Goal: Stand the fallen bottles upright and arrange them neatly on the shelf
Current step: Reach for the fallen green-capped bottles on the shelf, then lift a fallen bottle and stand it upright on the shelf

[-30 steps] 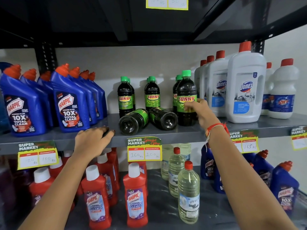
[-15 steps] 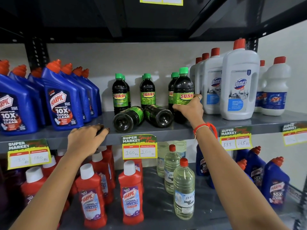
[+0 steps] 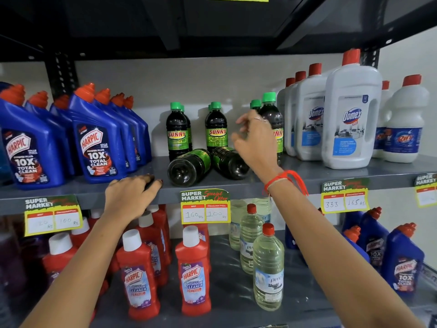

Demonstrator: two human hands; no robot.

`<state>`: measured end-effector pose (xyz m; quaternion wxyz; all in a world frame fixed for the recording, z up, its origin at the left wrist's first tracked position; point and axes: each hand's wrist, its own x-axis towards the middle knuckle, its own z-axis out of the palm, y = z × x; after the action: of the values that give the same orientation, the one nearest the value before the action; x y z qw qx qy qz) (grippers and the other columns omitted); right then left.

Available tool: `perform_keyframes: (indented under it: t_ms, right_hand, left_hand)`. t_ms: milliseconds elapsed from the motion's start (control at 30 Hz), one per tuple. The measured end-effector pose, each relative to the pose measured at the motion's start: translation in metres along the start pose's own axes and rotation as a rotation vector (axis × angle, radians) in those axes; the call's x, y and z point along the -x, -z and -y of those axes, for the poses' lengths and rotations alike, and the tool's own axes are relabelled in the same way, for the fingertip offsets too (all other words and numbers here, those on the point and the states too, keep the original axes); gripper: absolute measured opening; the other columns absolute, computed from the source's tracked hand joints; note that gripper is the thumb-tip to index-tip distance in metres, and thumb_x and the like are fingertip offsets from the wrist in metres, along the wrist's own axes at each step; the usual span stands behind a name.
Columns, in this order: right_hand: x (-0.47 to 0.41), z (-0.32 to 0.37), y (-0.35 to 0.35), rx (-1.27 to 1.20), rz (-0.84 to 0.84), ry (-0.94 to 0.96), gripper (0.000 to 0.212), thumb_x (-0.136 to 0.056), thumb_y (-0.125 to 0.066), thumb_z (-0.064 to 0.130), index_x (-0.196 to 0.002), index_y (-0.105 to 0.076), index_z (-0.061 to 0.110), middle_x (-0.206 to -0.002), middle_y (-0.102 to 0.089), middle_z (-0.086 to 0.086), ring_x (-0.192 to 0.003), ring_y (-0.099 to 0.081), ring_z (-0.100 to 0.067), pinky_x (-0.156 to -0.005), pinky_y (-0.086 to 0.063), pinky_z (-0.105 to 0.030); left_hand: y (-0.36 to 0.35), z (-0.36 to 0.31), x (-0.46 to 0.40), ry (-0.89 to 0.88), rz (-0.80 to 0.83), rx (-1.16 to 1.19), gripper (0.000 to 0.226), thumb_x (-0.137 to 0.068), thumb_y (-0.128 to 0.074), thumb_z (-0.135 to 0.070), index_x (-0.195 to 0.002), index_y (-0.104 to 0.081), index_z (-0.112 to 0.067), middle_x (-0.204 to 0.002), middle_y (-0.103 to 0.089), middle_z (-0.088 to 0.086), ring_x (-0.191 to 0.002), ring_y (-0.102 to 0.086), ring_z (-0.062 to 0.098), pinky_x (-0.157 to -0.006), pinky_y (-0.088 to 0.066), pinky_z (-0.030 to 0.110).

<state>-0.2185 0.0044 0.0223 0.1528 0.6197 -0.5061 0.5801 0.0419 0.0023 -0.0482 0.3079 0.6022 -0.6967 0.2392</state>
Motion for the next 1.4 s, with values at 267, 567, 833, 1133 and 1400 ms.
perform_keyframes:
  t_ms: [267, 567, 833, 1133, 1400]
  right_hand:
    - [-0.025, 0.022, -0.022, 0.568, 0.742, -0.162, 0.064, -0.075, -0.063, 0.055, -0.120, -0.054, 0.011, -0.120, -0.063, -0.007, -0.110, -0.060, -0.027, -0.084, -0.045, -0.033]
    - [-0.029, 0.017, -0.023, 0.480, 0.670, -0.337, 0.072, -0.059, -0.072, 0.061, -0.112, -0.060, 0.013, -0.102, -0.064, -0.005, -0.098, -0.063, -0.025, -0.074, -0.044, -0.030]
    - [-0.030, 0.014, -0.020, 0.112, 0.323, -0.384, 0.065, -0.057, -0.077, 0.056, -0.091, -0.058, 0.004, -0.088, -0.063, -0.007, -0.091, -0.065, -0.028, -0.070, -0.050, -0.032]
    - [-0.014, 0.023, -0.012, -0.177, 0.085, -0.329, 0.060, -0.058, -0.081, 0.038, -0.106, -0.060, 0.009, -0.095, -0.065, -0.004, -0.099, -0.061, -0.022, -0.082, -0.049, -0.030]
    - [0.014, 0.014, -0.020, -0.259, 0.147, -0.380, 0.077, -0.068, -0.079, 0.034, -0.129, -0.042, 0.005, -0.126, -0.056, -0.010, -0.120, -0.049, -0.024, -0.090, -0.038, -0.024]
  left_hand:
    - [0.002, -0.001, 0.000, 0.016, 0.029, 0.018, 0.040, -0.091, -0.036, -0.043, -0.112, -0.063, -0.023, -0.105, -0.069, 0.008, -0.096, -0.060, 0.028, -0.075, -0.036, 0.035]
    - [0.001, -0.001, -0.001, 0.007, 0.023, 0.001, 0.041, -0.091, -0.035, -0.044, -0.112, -0.063, -0.024, -0.105, -0.070, 0.005, -0.095, -0.060, 0.025, -0.071, -0.034, 0.033]
    - [0.007, -0.005, 0.002, 0.016, 0.004, 0.045, 0.040, -0.091, -0.037, -0.043, -0.112, -0.064, -0.022, -0.106, -0.069, 0.007, -0.095, -0.059, 0.027, -0.069, -0.028, 0.031]
    - [0.009, -0.007, 0.003, 0.027, 0.009, 0.044, 0.040, -0.091, -0.039, -0.042, -0.111, -0.065, -0.020, -0.108, -0.068, 0.010, -0.098, -0.058, 0.031, -0.073, -0.032, 0.034]
    - [0.009, -0.007, 0.006, 0.029, -0.008, 0.061, 0.041, -0.091, -0.039, -0.042, -0.109, -0.066, -0.017, -0.103, -0.069, 0.013, -0.096, -0.059, 0.032, -0.078, -0.036, 0.035]
